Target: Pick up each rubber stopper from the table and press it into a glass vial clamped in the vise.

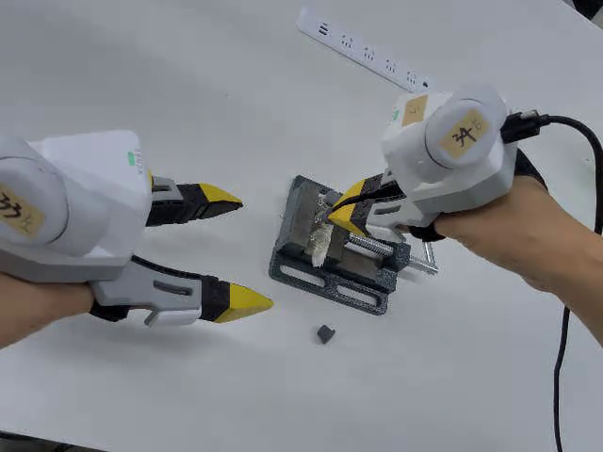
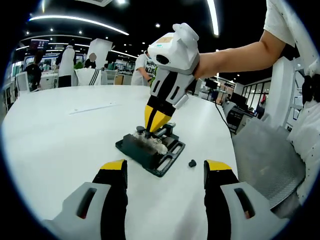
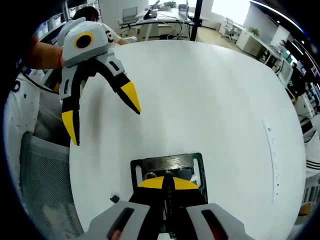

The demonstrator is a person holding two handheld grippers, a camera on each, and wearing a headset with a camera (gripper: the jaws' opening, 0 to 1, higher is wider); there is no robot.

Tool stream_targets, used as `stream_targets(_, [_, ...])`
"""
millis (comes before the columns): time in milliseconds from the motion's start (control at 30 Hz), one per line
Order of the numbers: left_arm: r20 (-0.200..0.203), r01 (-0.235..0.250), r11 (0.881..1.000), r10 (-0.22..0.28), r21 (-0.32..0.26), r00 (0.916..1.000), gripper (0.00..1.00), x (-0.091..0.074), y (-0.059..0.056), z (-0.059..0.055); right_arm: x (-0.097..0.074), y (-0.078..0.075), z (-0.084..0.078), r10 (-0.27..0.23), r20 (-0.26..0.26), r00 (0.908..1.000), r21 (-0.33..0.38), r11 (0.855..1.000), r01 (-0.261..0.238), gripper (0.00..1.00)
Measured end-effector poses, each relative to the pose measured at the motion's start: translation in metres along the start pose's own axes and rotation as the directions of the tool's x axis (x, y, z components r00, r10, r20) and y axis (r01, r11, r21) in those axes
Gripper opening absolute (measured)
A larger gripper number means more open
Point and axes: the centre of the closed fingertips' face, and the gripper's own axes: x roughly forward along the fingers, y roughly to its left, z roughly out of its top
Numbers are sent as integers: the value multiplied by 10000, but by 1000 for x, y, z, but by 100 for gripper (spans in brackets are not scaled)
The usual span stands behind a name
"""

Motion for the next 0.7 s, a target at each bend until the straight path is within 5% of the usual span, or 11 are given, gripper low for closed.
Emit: stream_targets(700, [125,12,10000,-12,0,9999,61,3,-1,5,3,0,1,385,-692,9969,-263,9988,-404,0])
